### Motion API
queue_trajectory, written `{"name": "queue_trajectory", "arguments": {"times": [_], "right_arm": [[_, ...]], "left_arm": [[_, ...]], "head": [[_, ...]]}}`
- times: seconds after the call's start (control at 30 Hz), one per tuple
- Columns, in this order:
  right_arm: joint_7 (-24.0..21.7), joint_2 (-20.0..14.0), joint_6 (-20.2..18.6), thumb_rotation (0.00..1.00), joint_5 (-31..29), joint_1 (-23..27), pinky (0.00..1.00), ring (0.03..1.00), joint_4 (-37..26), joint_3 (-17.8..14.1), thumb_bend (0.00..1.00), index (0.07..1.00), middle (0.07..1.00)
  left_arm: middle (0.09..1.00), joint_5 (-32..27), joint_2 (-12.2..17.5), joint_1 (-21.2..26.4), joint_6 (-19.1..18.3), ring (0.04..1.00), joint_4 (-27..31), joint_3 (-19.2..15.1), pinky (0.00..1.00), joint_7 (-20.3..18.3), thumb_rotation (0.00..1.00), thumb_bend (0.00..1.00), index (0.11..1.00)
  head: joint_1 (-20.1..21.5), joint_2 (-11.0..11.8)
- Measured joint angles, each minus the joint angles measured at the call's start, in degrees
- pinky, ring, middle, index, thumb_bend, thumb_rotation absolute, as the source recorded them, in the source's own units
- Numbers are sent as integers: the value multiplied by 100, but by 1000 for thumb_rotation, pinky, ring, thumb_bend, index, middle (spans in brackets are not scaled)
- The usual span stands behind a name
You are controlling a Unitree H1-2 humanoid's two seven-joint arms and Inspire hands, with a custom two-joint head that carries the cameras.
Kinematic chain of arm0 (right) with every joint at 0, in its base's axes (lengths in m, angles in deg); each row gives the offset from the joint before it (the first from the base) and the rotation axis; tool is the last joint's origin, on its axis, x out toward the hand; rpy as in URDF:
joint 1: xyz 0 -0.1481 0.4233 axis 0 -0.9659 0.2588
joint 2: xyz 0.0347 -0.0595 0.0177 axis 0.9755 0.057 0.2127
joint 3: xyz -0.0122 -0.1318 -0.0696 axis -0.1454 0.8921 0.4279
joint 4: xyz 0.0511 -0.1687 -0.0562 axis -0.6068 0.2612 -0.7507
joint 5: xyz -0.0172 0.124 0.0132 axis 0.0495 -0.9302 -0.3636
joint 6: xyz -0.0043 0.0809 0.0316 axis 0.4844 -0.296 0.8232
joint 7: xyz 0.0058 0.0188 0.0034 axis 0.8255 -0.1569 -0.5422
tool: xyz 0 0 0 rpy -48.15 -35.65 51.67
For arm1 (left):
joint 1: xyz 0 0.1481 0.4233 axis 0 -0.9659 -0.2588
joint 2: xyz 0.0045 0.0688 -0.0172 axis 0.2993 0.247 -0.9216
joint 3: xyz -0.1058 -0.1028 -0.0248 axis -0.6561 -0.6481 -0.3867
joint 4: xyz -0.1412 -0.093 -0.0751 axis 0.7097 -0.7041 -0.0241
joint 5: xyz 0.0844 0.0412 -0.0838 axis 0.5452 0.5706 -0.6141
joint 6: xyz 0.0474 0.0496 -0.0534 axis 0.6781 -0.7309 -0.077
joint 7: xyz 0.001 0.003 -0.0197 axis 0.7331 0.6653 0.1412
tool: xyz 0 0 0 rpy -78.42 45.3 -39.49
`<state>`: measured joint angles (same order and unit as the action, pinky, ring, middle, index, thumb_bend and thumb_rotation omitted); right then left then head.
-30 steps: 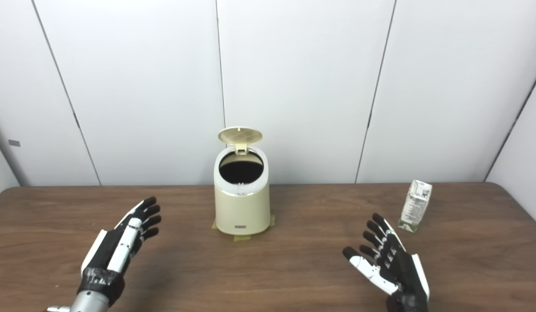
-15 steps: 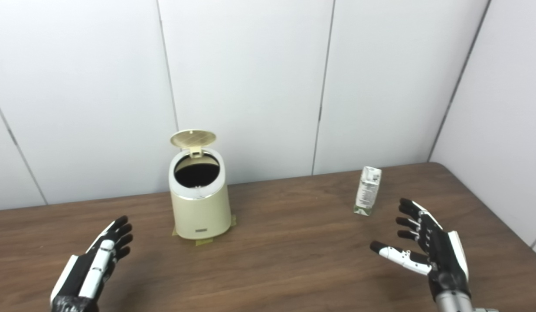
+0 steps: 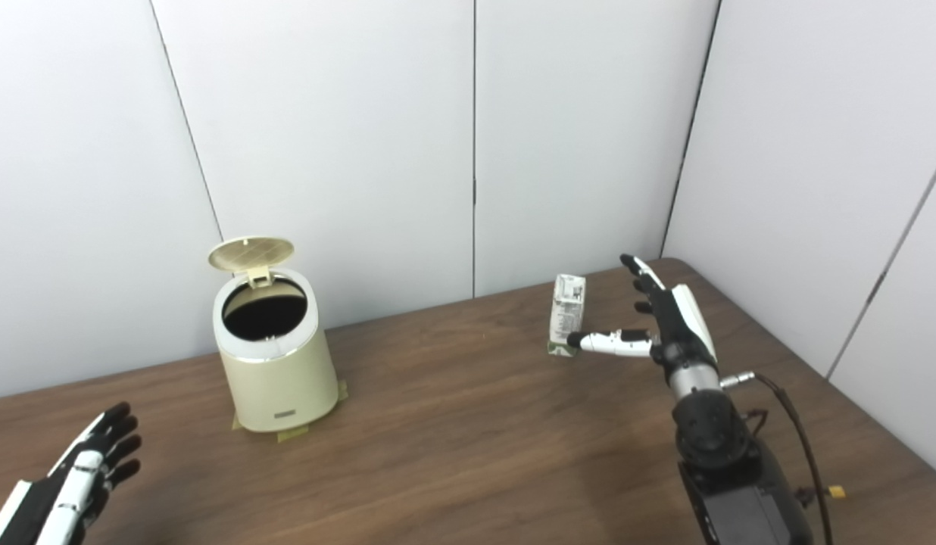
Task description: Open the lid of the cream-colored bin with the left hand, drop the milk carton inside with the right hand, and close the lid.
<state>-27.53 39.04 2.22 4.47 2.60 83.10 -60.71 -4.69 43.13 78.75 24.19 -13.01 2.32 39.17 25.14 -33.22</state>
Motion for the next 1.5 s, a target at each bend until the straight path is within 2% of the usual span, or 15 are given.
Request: {"name": "queue_trajectory", "arguments": {"times": [0.03, 0.07, 0.1, 0.13, 0.23, 0.4, 0.57, 0.67, 0.93, 1.1, 1.17, 1.23, 1.3, 1.37, 1.5], "right_arm": [[1, -6, -22, 126, 21, 86, 540, 742, 90, 11, 977, 964, 974], [-1, -30, -68, 155, 89, 154, 585, 791, 168, 70, 988, 969, 974], [-10, -97, -123, 176, 217, 229, 756, 895, 270, 191, 992, 973, 973], [-27, -175, -169, 180, 348, 282, 837, 938, 383, 331, 997, 974, 970], [-39, -377, -162, 182, 510, 462, 916, 972, 744, 498, 1000, 970, 960], [-133, -475, -235, 196, 540, 796, 868, 932, 991, 589, 1000, 951, 945], [-355, -468, -492, 172, 470, 1040, 808, 928, 1006, 621, 1000, 935, 950], [-482, -468, -501, 151, 422, 1162, 751, 882, 1115, 699, 1000, 920, 908], [-486, -465, -490, 139, 443, 1204, 779, 857, 1518, 894, 1000, 870, 883], [-488, -463, -428, 131, 443, 1204, 637, 855, 1636, 964, 1000, 870, 911], [-488, -453, -401, 134, 422, 1204, 541, 801, 1635, 962, 1000, 874, 912], [-487, -430, -394, 136, 390, 1204, 504, 744, 1636, 950, 997, 878, 908], [-482, -400, -386, 141, 381, 1203, 538, 732, 1649, 950, 999, 875, 889], [-472, -405, -372, 137, 422, 1202, 748, 841, 1671, 1003, 991, 869, 877], [-455, -436, -235, 146, 615, 1153, 809, 869, 1721, 1231, 986, 851, 861]], "left_arm": [[956, 10, 41, -1, -23, 963, 27, -4, 984, -8, 869, 360, 954], [960, 29, 73, -5, -75, 968, 62, -8, 991, -12, 875, 355, 956], [964, 65, 119, -6, -162, 975, 133, -3, 997, -18, 880, 342, 955], [967, 83, 163, -7, -210, 979, 204, 3, 999, -27, 880, 335, 955], [972, 101, 270, -10, -426, 994, 420, -6, 1000, -32, 880, 312, 950], [971, 242, 406, -14, -721, 1000, 632, 30, 1000, -39, 902, 278, 924], [962, 429, 472, -1, -754, 996, 767, 68, 1000, -41, 882, 230, 891], [961, 539, 473, -1, -754, 995, 769, 80, 1000, -49, 866, 216, 884], [959, 560, 465, 24, -755, 992, 781, 104, 1000, -216, 930, 184, 880], [965, 561, 465, 34, -755, 1000, 785, 94, 1000, -261, 959, 163, 883], [969, 553, 455, 36, -756, 996, 797, 82, 1000, -280, 992, 130, 904], [969, 521, 427, 41, -756, 996, 798, 44, 1000, -282, 998, 105, 909], [966, 498, 397, 62, -756, 995, 798, 4, 1000, -282, 1000, 86, 908], [965, 487, 374, 102, -756, 999, 799, -22, 1000, -282, 1000, 90, 897], [965, 446, 372, 135, -756, 1000, 802, -56, 1000, -293, 1000, 92, 894]], "head": [[0, -26], [-9, -35], [-9, -35], [17, -53], [44, -70], [158, -132], [132, -158], [123, -167], [132, -185], [132, -202], [97, -220], [88, -220], [79, -220], [79, -220], [97, -220]]}}
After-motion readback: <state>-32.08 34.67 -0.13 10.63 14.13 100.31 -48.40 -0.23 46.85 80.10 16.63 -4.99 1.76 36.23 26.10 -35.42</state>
